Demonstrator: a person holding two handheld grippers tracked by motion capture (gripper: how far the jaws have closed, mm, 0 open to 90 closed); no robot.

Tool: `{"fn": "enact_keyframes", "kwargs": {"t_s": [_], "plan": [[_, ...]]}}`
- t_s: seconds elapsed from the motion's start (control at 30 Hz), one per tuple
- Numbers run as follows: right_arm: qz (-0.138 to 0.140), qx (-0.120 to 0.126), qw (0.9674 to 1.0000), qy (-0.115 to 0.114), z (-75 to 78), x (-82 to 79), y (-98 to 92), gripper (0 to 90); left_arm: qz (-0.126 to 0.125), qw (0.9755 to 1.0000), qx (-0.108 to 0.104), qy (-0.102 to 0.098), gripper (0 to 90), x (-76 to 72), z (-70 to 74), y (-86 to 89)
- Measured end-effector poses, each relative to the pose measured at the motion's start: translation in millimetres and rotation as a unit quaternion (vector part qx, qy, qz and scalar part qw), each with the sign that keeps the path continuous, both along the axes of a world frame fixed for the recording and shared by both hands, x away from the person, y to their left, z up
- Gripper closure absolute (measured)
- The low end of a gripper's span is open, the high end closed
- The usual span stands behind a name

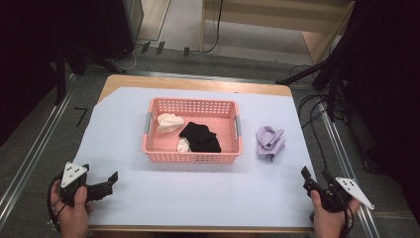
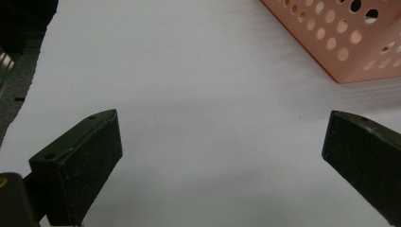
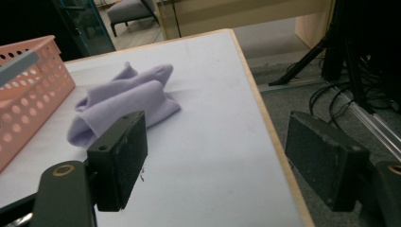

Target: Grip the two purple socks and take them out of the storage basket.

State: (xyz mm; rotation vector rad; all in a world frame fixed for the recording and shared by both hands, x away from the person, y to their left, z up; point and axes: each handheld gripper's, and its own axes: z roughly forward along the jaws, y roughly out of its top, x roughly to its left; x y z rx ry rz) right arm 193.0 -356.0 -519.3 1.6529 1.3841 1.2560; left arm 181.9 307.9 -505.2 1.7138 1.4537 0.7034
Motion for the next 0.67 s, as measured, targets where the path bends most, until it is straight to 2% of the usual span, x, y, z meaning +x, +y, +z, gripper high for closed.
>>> {"fn": "enact_keyframes", "kwargs": {"t_s": [0.2, 0.27, 0.3, 0.4, 0.6, 0.67], "plan": [[-0.002, -0.005, 0.9999, 0.01, -8.3, -9.0, -6.5, 21.4, 0.0, 1.0, 0.0, -0.002, 0.0, 0.1, -0.2, -0.7], [0.0, 0.001, 1.0, 0.009, -8.7, -9.3, -7.2, 21.0, 0.0, 1.0, 0.002, -0.002, 0.1, 0.2, -0.2, -0.8], [-0.006, 0.005, 1.0, 0.002, -8.9, -10.2, -8.5, 20.9, 0.0, 1.0, 0.002, -0.001, 0.0, 0.3, -0.3, -0.8], [-0.012, 0.011, 0.9999, 0.002, -9.9, -10.9, -10.2, 20.5, 0.0, 1.0, 0.002, 0.0, 0.0, 0.4, -0.2, -0.6], [-0.01, 0.004, 0.9999, -0.002, -10.3, -11.3, -9.6, 20.1, 0.0, 1.0, 0.003, 0.002, 0.0, 0.9, -0.2, -1.0], [-0.011, 0.011, 0.9999, 0.003, -9.9, -11.6, -8.8, 20.1, -0.001, 1.0, 0.001, 0.002, 0.1, 0.8, -0.2, -0.7]]}}
